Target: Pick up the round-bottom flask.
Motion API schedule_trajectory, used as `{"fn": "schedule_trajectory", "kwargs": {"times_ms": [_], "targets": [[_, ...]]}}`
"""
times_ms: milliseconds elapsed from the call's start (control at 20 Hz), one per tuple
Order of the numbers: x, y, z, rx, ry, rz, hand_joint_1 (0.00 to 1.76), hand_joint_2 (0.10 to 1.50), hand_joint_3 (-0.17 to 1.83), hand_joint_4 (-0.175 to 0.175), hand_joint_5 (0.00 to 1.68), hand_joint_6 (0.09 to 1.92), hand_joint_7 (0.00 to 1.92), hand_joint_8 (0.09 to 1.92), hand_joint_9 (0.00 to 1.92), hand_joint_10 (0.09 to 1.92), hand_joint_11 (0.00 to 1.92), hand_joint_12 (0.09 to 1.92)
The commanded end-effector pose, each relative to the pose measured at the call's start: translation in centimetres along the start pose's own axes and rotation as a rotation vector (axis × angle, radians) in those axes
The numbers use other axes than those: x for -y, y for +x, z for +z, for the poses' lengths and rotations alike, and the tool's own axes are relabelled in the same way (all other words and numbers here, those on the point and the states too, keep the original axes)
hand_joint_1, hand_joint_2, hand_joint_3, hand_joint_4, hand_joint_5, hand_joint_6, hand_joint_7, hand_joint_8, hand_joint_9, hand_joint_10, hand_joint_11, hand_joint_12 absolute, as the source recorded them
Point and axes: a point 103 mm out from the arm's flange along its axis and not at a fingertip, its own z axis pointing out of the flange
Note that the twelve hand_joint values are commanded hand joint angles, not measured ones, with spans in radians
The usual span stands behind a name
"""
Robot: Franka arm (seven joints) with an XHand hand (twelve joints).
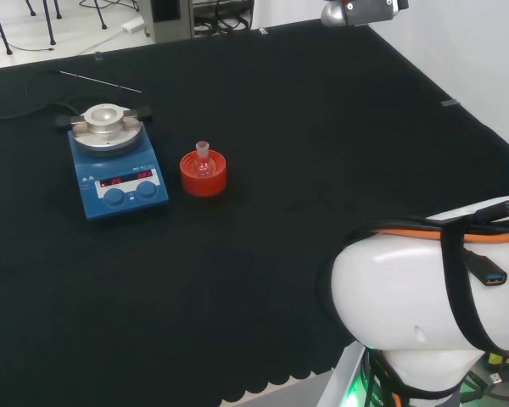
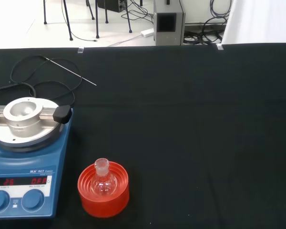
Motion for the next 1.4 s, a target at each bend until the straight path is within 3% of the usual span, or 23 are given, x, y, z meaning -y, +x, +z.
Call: {"fn": "schedule_trajectory", "kwargs": {"times_ms": [50, 200, 450, 550, 650, 750, 900, 1400], "targets": [[3.7, 0.0, -4.1, 0.052, -0.032, 0.024, 0.74, 0.70, 0.50, -0.062, 0.32, 0.71, 0.47, 0.75, 0.62, 0.84, 0.33, 1.40], [3.6, 0.1, -3.8, 0.040, -0.060, 0.012, 0.72, 0.71, 0.48, -0.069, 0.27, 0.68, 0.46, 0.76, 0.61, 0.84, 0.34, 1.40], [2.8, -0.5, -2.8, 0.011, -0.033, 0.010, 0.74, 0.73, 0.47, -0.072, 0.30, 0.73, 0.50, 0.76, 0.66, 0.82, 0.37, 1.39], [2.4, -0.9, -2.5, 0.035, -0.029, 0.021, 0.75, 0.74, 0.47, -0.073, 0.31, 0.74, 0.50, 0.76, 0.67, 0.82, 0.37, 1.38], [0.6, 0.0, -1.1, 0.035, -0.009, 0.015, 0.75, 0.74, 0.47, -0.074, 0.31, 0.74, 0.51, 0.76, 0.67, 0.82, 0.38, 1.39], [-1.1, -0.5, 0.0, -0.006, 0.009, 0.016, 0.75, 0.74, 0.47, -0.074, 0.32, 0.75, 0.51, 0.76, 0.67, 0.82, 0.38, 1.39], [-3.3, -0.9, 1.1, -0.008, 0.021, 0.014, 0.75, 0.74, 0.47, -0.075, 0.32, 0.77, 0.52, 0.76, 0.68, 0.82, 0.39, 1.38], [-6.8, -0.9, 2.3, -0.011, 0.033, 0.000, 0.76, 0.74, 0.48, -0.076, 0.32, 0.80, 0.53, 0.77, 0.69, 0.82, 0.39, 1.38]]}}
